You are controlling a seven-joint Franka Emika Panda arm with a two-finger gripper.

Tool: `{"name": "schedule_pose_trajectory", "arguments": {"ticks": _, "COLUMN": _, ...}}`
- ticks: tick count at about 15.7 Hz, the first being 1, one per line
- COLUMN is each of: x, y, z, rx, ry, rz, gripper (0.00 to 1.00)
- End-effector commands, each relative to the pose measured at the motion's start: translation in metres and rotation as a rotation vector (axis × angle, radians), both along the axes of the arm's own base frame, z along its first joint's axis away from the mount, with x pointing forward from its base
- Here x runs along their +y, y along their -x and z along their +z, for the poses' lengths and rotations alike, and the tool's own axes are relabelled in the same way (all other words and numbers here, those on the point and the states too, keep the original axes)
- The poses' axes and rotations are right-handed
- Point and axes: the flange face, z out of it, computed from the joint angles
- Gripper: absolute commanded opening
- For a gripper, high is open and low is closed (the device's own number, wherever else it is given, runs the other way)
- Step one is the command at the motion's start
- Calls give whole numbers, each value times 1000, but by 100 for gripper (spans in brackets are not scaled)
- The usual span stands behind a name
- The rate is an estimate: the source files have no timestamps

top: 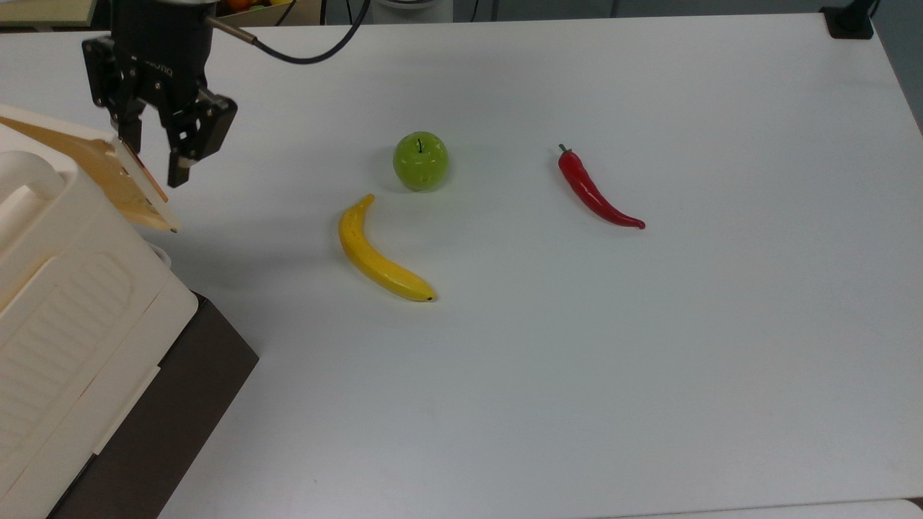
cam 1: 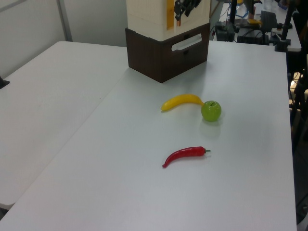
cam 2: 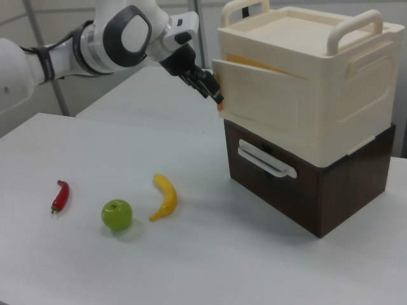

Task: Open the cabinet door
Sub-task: 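Grasp the orange door handle with the gripper, then pull the handle outward, swinging the cabinet door open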

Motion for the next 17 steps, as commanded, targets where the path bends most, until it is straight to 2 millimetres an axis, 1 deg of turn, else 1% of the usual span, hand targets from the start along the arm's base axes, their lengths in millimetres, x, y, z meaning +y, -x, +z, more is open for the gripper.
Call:
{"name": "schedule_pose_trajectory", "arguments": {"ticks": 1, "x": 14, "y": 25, "z": 26, "rx": 30, "ry": -44, "rz": -20, "gripper": 100}}
{"name": "schedule_pose_trajectory", "arguments": {"ticks": 2, "x": 15, "y": 30, "z": 35, "rx": 17, "ry": -48, "rz": -21, "gripper": 100}}
{"name": "schedule_pose_trajectory", "arguments": {"ticks": 4, "x": 14, "y": 33, "z": 61, "rx": -29, "ry": -46, "rz": -22, "gripper": 100}}
{"name": "schedule_pose_trajectory", "arguments": {"ticks": 6, "x": 14, "y": 31, "z": 72, "rx": -63, "ry": -34, "rz": -16, "gripper": 100}}
{"name": "schedule_pose_trajectory", "arguments": {"ticks": 7, "x": 13, "y": 29, "z": 81, "rx": -88, "ry": -29, "rz": -15, "gripper": 100}}
{"name": "schedule_pose_trajectory", "arguments": {"ticks": 9, "x": 13, "y": 19, "z": 90, "rx": -176, "ry": -22, "rz": 6, "gripper": 100}}
{"name": "schedule_pose_trajectory", "arguments": {"ticks": 10, "x": 15, "y": 14, "z": 91, "rx": -225, "ry": -18, "rz": 24, "gripper": 100}}
{"name": "schedule_pose_trajectory", "arguments": {"ticks": 13, "x": 13, "y": -6, "z": 72, "rx": -296, "ry": -7, "rz": 53, "gripper": 100}}
{"name": "schedule_pose_trajectory", "arguments": {"ticks": 16, "x": 13, "y": -15, "z": 57, "rx": -298, "ry": 2, "rz": 65, "gripper": 100}}
{"name": "schedule_pose_trajectory", "arguments": {"ticks": 17, "x": 11, "y": -15, "z": 55, "rx": -292, "ry": 5, "rz": 65, "gripper": 100}}
